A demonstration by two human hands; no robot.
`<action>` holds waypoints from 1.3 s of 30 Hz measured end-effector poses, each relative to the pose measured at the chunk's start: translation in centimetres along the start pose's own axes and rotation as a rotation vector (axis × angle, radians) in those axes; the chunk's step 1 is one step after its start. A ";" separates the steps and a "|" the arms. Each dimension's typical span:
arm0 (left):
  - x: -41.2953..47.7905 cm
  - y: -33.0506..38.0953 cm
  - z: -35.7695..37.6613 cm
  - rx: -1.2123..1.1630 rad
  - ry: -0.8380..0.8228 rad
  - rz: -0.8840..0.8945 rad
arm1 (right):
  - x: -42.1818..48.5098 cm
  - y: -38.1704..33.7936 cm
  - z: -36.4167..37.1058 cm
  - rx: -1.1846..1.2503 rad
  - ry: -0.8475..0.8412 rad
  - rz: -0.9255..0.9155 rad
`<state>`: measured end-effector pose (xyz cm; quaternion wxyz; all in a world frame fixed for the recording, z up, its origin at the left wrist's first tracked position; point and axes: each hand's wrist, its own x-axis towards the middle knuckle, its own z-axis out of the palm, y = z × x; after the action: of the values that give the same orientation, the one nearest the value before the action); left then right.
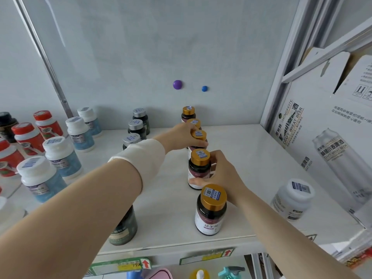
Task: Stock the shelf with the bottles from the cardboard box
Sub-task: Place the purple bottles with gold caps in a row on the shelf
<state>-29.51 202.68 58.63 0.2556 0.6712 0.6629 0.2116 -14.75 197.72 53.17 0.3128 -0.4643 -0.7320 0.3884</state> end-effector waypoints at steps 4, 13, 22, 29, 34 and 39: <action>0.0 0.1 0.1 0.017 -0.004 0.007 | 0.0 0.0 0.1 -0.008 0.001 0.010; -2.3 1.6 -2.7 0.015 0.027 0.050 | -1.9 -2.6 -3.2 -0.058 0.019 0.078; -13.7 2.3 -7.0 0.717 0.319 0.057 | -5.0 -9.5 -4.6 -0.384 0.095 -0.113; -26.8 -2.2 -9.8 1.088 0.363 -0.085 | -8.7 -15.8 5.1 -0.823 0.013 -0.427; -38.3 -9.3 -14.4 1.137 0.391 -0.302 | -12.0 -23.4 16.4 -0.845 -0.076 -0.639; -51.7 -18.9 -19.8 1.094 0.432 -0.566 | -16.1 -32.4 31.4 -0.811 -0.178 -0.878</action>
<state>-58.25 152.16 65.17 -0.2160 0.4464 0.8624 -0.1018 -48.60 165.48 63.69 0.1795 -0.1668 -0.9682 -0.0497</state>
